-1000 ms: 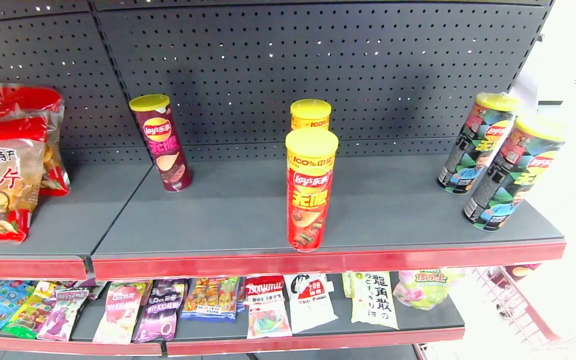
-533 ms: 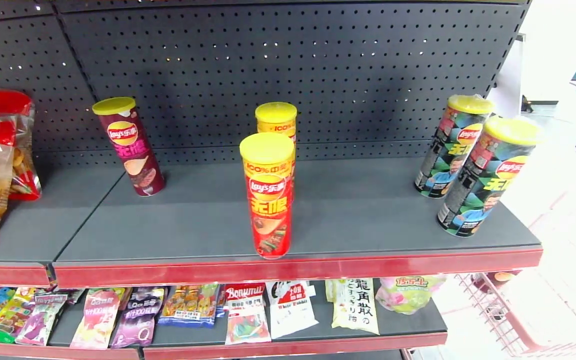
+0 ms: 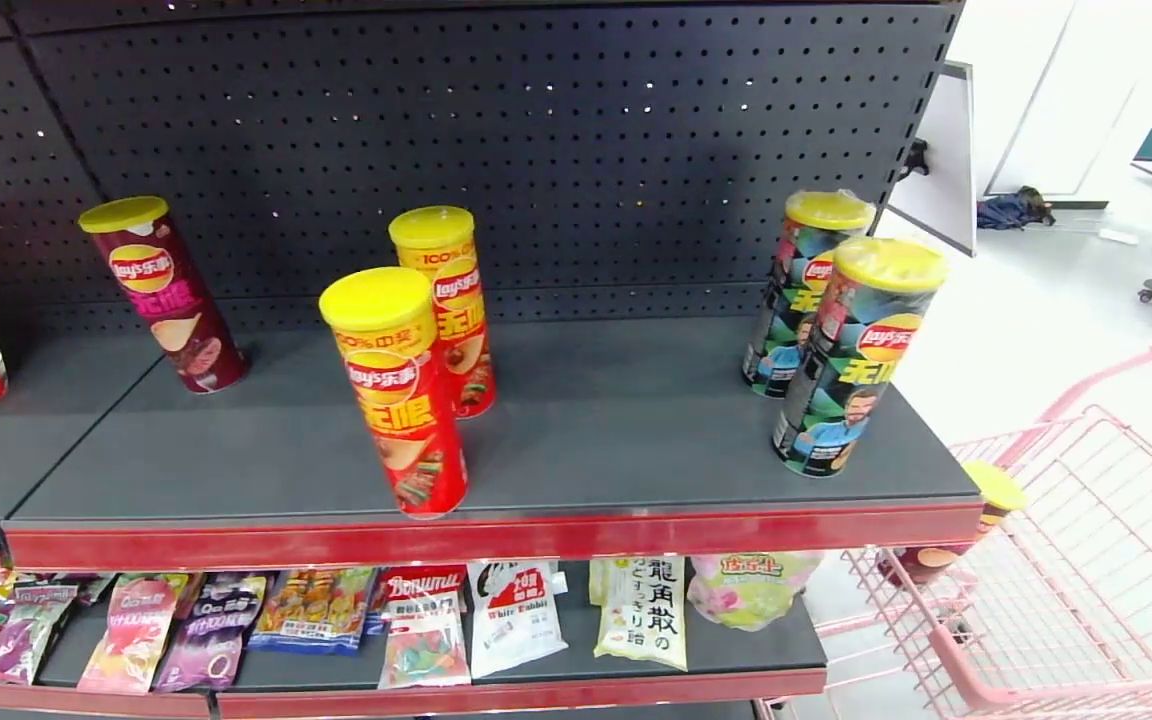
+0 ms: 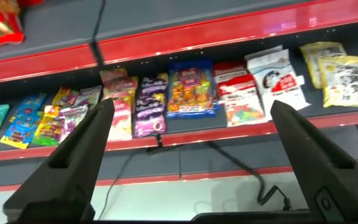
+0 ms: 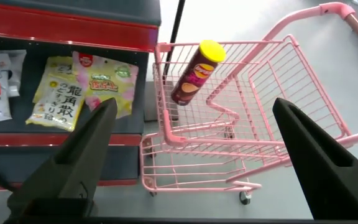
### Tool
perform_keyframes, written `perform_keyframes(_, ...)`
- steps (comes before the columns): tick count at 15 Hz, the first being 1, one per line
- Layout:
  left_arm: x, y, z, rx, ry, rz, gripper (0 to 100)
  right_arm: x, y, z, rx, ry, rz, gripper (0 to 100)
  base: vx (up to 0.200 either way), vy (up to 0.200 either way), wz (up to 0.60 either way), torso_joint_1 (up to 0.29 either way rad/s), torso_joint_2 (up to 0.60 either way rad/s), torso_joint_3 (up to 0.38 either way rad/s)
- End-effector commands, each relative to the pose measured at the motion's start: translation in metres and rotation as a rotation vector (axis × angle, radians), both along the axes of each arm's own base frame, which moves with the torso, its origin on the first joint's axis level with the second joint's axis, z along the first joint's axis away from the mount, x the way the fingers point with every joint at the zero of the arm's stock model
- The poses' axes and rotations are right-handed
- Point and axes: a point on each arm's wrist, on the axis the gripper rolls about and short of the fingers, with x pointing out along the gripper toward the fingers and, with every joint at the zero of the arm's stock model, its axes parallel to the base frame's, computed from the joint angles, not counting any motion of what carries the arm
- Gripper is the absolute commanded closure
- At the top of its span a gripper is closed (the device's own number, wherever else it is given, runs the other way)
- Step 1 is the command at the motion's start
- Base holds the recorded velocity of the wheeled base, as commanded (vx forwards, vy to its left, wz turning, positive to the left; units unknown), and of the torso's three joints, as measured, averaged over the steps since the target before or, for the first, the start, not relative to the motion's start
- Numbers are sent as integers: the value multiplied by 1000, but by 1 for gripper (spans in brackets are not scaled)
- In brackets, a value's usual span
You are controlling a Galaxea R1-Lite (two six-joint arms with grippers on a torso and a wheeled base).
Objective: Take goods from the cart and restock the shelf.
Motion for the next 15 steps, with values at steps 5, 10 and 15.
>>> perform_keyframes(5, -1, 0, 0, 8, -8, -3, 0, 0, 0, -1, -1, 5, 1, 0, 0, -160, 0, 2, 4, 3)
perform_keyframes(10, -8, 1, -4, 2, -59, -9, 0, 1, 0, -4, -2, 16, 2, 0, 0, 0, 0, 0, 0, 0)
perform_keyframes(15, -8, -1, 1, -28, -100, -84, 0, 0, 0, -8, -2, 18, 2, 0, 0, 0, -360, 0, 0, 0)
